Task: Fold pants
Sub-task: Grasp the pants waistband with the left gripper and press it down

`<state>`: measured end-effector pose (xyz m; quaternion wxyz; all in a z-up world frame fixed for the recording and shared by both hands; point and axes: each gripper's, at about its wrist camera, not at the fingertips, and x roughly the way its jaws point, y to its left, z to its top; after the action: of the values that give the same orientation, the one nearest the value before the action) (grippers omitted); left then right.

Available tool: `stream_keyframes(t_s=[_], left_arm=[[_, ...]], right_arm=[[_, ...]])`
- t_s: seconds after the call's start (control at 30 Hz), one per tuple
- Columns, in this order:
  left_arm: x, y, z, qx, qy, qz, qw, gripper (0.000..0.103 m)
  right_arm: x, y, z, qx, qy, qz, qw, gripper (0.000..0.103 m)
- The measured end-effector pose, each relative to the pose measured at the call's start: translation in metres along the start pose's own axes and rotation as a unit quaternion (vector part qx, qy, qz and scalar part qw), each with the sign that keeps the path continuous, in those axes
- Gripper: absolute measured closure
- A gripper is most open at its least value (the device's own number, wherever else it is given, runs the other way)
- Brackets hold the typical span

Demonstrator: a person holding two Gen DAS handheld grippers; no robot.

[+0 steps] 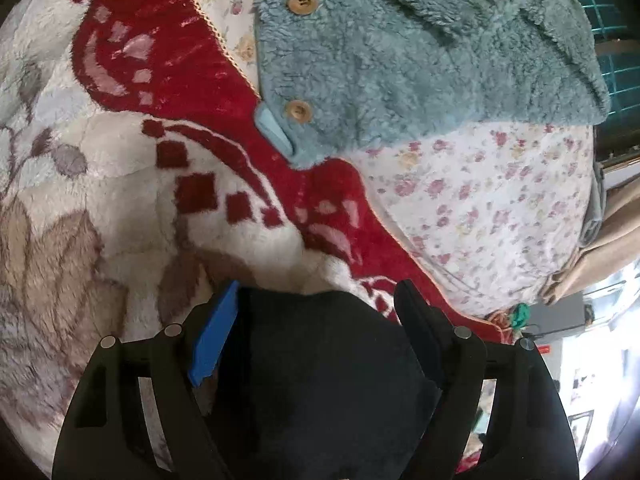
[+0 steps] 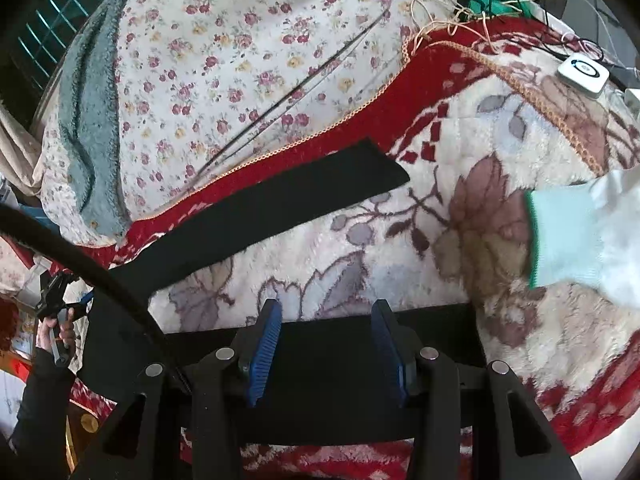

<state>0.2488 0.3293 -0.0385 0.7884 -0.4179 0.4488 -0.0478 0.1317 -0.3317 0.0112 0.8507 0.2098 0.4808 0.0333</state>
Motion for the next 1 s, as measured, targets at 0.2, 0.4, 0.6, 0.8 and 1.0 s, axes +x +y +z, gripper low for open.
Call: stream_keyframes(t_s=[0.2, 0.4, 0.6, 0.8, 1.0], left_arm=[[0.003, 0.0, -0.01, 0.011, 0.025, -0.018, 0.9995, 0.024], [0.005, -0.014, -0.01, 0.028, 0.029, -0.04, 0.9984, 0.024], [0.017, -0.01, -0.006, 0.03, 0.035, -0.006, 0.9989, 0.036], [0.024, -0.017, -0.012, 0.076, 0.043, 0.064, 0.9941, 0.082], [0.018, -0.039, -0.02, 0.114, 0.022, 0.087, 0.9894, 0.09]], right_arm=[[-0.001, 0.006, 0.007, -0.009, -0.006, 0.001, 1.0, 0.058], [0.002, 0.005, 0.015, -0.006, -0.007, 0.001, 1.0, 0.058], [0.0, -0.001, 0.043, -0.018, -0.019, -0.007, 1.0, 0.058], [0.032, -0.033, 0.147, -0.001, 0.012, -0.002, 1.0, 0.058], [0.117, -0.059, 0.199, 0.086, 0.099, 0.017, 0.991, 0.058]])
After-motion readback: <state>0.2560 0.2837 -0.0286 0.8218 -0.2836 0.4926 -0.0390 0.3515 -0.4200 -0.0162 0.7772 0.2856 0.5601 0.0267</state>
